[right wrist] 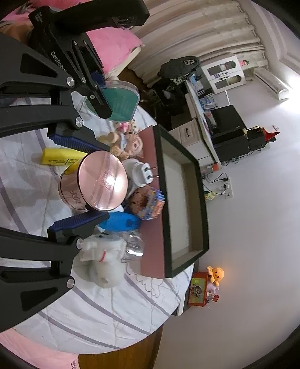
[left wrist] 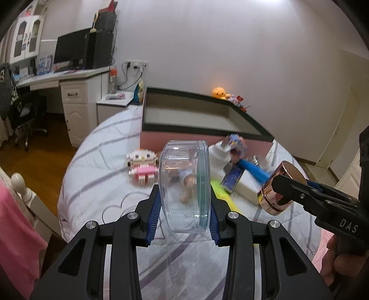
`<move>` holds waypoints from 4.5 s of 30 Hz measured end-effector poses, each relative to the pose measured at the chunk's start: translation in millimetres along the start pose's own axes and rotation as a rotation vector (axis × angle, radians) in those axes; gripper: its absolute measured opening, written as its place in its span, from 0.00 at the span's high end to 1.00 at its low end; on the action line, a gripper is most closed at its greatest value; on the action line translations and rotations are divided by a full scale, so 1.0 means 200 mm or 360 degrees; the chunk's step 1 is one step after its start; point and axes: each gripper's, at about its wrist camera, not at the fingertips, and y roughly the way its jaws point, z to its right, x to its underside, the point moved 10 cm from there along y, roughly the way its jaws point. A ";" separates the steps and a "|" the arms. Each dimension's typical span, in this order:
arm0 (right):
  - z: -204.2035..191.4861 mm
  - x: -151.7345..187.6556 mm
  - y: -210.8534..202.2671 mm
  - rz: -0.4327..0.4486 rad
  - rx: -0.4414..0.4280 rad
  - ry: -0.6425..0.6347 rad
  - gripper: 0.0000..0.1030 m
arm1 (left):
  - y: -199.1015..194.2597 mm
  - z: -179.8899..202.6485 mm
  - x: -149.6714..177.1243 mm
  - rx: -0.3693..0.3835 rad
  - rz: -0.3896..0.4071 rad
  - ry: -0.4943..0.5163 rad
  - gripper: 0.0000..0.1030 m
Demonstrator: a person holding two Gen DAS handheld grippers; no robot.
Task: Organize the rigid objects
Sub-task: 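Carry both items into the pink box and open both tools to release, then withdraw both tools from the box back over the toys, then grasp the doll with left tool while right tool grasps the white astronaut figure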
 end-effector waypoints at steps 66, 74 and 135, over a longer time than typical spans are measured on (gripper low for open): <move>0.18 -0.50 -0.33 0.0289 0.0240 -0.0013 0.00 | -0.23 -0.03 -0.52 -0.0237 0.0273 -0.0020 0.00; 0.11 -0.34 -0.47 0.0353 0.0273 -0.0005 0.00 | -0.45 0.01 -0.34 -0.0215 0.0314 -0.0055 0.00; 0.52 0.07 0.22 -0.0191 0.0306 0.0124 0.24 | 0.30 -0.04 0.00 -0.0280 -0.0179 -0.0049 0.00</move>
